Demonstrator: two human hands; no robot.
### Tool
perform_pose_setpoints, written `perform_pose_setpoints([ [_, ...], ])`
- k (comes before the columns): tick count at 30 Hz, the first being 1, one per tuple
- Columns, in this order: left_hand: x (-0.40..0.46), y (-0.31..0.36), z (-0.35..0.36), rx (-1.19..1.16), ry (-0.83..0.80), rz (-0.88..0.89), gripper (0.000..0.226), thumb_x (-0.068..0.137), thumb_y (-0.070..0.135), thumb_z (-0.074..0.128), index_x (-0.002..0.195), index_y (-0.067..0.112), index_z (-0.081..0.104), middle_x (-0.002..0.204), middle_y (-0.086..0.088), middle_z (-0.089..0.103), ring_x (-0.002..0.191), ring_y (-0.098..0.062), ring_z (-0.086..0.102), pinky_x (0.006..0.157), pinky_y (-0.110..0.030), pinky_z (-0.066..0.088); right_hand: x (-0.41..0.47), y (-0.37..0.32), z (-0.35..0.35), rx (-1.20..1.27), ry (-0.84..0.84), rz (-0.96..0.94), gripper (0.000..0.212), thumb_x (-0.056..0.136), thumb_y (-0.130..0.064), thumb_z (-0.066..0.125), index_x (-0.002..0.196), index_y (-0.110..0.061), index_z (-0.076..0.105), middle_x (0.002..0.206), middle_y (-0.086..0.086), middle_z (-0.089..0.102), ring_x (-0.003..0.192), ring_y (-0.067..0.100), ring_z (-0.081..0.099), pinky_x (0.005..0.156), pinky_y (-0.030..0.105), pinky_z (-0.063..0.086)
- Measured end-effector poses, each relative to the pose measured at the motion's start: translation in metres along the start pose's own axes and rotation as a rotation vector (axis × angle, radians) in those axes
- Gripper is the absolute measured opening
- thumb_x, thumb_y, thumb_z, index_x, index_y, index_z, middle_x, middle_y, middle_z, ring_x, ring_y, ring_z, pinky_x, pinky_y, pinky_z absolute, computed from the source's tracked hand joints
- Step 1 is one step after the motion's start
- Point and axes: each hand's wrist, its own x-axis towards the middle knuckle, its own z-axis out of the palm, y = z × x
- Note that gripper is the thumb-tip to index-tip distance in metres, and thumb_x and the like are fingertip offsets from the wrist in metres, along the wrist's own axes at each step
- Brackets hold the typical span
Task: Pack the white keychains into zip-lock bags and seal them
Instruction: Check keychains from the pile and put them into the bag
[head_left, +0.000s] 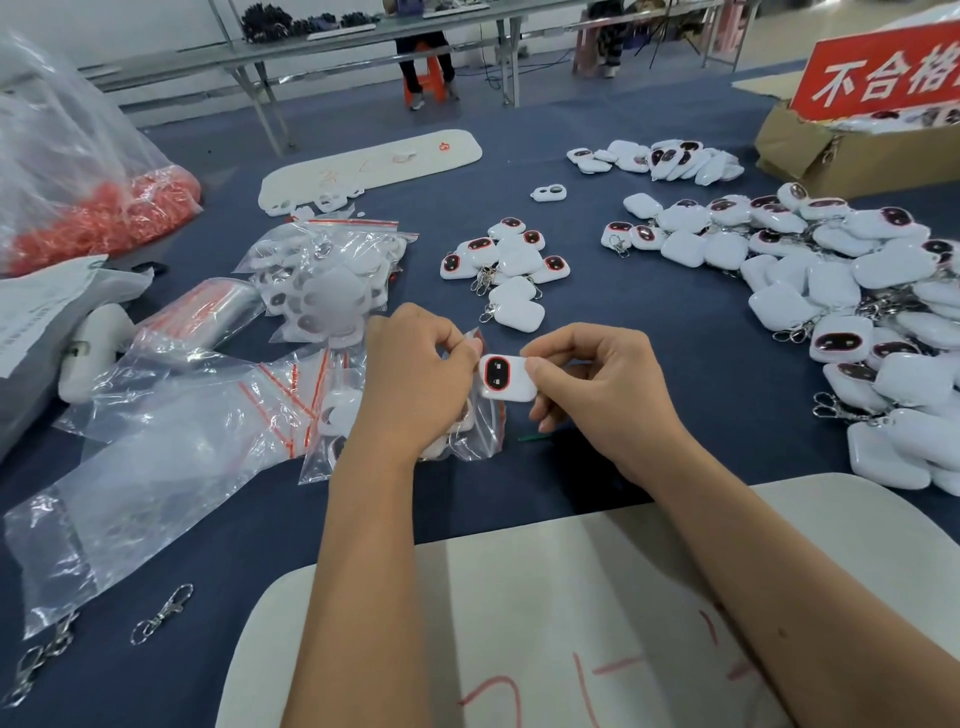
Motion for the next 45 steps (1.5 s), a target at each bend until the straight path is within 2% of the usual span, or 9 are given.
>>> perform_pose_setpoints([
  [4,-0.001,-0.002,0.001,0.026,-0.010,-0.003,0.036,0.097,0.024,0.066,0.062,0.027,0.060,0.100,-0.003,0.058,0.110,-0.025,0.045,0.082,-0.025,0.025,0.000,0.000,0.001,-0.054,0.005,-0.014,0.013,0.093,0.000,0.069,0.085,-0.007,0.076,0.061,0.011,0.070,0.048,0.020,0.067,0.047,0.026,0.054],
  [9,0.001,0.000,-0.001,-0.076,-0.001,0.029,0.037,0.097,0.021,0.067,0.062,0.026,0.059,0.098,-0.003,0.060,0.111,-0.033,0.055,0.099,-0.044,0.043,-0.002,0.000,0.001,-0.130,-0.022,-0.039,0.014,0.094,-0.001,0.068,0.084,-0.008,0.075,0.056,0.008,0.069,0.042,0.018,0.062,0.047,0.025,0.053],
  [17,0.001,0.003,-0.002,-0.112,0.090,0.071,0.038,0.096,0.018,0.065,0.061,0.030,0.058,0.089,0.008,0.056,0.110,-0.027,0.054,0.095,-0.036,0.042,-0.006,-0.003,0.016,0.275,-0.266,-0.006,0.033,0.103,0.016,0.046,0.127,0.005,0.066,0.120,0.021,0.074,0.114,0.025,0.074,0.095,0.031,0.059],
  [23,-0.002,0.007,0.002,-0.132,0.127,0.072,0.036,0.097,0.019,0.066,0.064,0.029,0.057,0.095,0.008,0.056,0.111,-0.018,0.046,0.092,-0.027,0.033,-0.007,0.000,0.018,-0.423,-0.171,-0.221,0.050,0.096,0.014,0.048,0.132,-0.013,0.070,0.111,0.004,0.074,0.082,0.006,0.063,0.083,0.024,0.051],
  [28,-0.001,0.012,0.005,-0.164,0.150,0.073,0.039,0.097,0.017,0.065,0.062,0.027,0.055,0.096,0.000,0.061,0.109,-0.028,0.055,0.100,-0.041,0.042,-0.010,-0.007,0.018,-0.068,-0.467,-0.131,0.039,0.097,0.021,0.039,0.126,0.006,0.060,0.103,0.038,0.065,0.094,0.053,0.061,0.084,0.051,0.049],
  [35,0.000,0.014,0.014,-0.146,0.174,0.101,0.026,0.096,0.015,0.067,0.071,0.014,0.062,0.098,-0.002,0.061,0.108,-0.028,0.051,0.093,-0.030,0.036,-0.010,-0.001,0.025,-0.305,-0.452,-0.212,0.038,0.093,0.021,0.041,0.100,-0.008,0.065,0.100,0.009,0.071,0.096,0.022,0.068,0.089,0.039,0.054],
  [39,0.001,0.016,0.025,-0.103,0.213,0.082,0.021,0.098,0.022,0.065,0.077,0.018,0.066,0.101,-0.001,0.060,0.110,-0.027,0.046,0.091,-0.027,0.030,-0.006,-0.006,0.017,0.013,-0.009,-0.039,0.048,0.081,0.025,0.038,0.099,0.001,0.075,0.091,0.009,0.080,0.086,0.020,0.077,0.077,0.036,0.062],
  [42,-0.003,0.023,0.045,0.023,0.209,0.132,0.010,0.096,0.024,0.066,0.089,0.018,0.070,0.108,-0.003,0.056,0.109,-0.028,0.042,0.092,-0.030,0.030,0.002,-0.003,-0.020,-0.497,0.436,-0.132,0.040,0.082,0.010,0.051,0.098,-0.014,0.080,0.097,0.000,0.079,0.097,0.021,0.071,0.088,0.032,0.055],
  [45,-0.013,0.032,0.068,-0.078,0.097,0.197,0.008,0.094,0.024,0.070,0.100,0.020,0.068,0.115,-0.002,0.054,0.112,-0.023,0.038,0.097,-0.026,0.029,0.017,0.001,-0.068,-1.011,0.546,-0.029,0.038,0.089,-0.008,0.064,0.126,-0.015,0.071,0.139,0.016,0.062,0.139,0.038,0.042,0.111,0.042,0.035],
])
